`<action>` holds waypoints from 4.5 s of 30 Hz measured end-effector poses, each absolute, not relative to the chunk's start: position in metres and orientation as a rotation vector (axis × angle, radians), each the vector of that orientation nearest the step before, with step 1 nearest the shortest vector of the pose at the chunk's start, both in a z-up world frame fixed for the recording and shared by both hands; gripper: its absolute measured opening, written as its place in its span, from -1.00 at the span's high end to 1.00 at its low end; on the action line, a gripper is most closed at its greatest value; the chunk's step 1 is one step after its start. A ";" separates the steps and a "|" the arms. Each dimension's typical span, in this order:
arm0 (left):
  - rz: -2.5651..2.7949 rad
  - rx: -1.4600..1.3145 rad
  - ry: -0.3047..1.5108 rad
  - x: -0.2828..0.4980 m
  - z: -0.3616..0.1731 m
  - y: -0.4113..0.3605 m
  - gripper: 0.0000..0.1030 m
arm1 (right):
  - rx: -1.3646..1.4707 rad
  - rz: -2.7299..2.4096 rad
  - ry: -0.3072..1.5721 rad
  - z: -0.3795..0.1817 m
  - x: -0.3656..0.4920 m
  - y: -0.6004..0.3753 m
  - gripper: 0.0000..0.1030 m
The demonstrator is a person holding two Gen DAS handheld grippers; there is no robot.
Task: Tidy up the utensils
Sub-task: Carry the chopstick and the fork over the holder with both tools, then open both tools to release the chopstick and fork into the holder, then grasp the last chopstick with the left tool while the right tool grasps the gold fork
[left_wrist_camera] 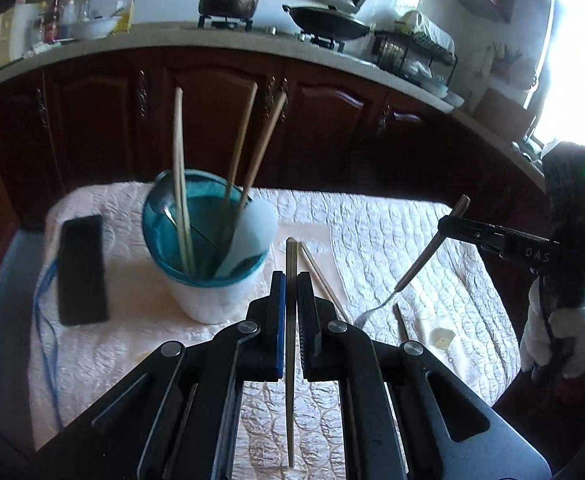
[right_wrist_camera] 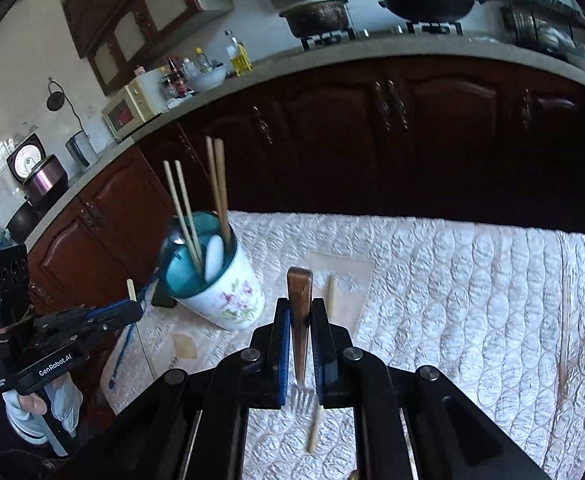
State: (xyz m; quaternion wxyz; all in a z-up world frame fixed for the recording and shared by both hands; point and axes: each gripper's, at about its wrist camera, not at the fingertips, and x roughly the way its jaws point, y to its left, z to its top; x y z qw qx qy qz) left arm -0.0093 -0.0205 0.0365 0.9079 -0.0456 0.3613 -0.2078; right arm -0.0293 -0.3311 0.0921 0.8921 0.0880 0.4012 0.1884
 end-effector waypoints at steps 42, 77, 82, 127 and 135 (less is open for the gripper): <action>-0.285 -0.142 0.447 0.003 0.165 0.048 0.92 | 0.210 0.567 0.675 0.180 -0.004 -0.271 0.83; -0.152 -0.094 0.619 0.100 0.046 0.018 0.92 | 0.153 0.559 0.873 0.071 0.121 -0.179 0.78; -0.155 -0.116 0.632 0.092 0.050 0.021 0.49 | 0.220 0.588 0.876 0.078 0.115 -0.196 0.59; -0.265 -0.012 0.838 0.013 -0.028 -0.074 0.15 | 0.180 0.333 1.124 -0.043 -0.027 -0.309 0.36; -0.245 -0.043 0.849 0.019 -0.033 -0.062 0.15 | 0.328 0.339 1.227 -0.085 -0.026 -0.315 0.90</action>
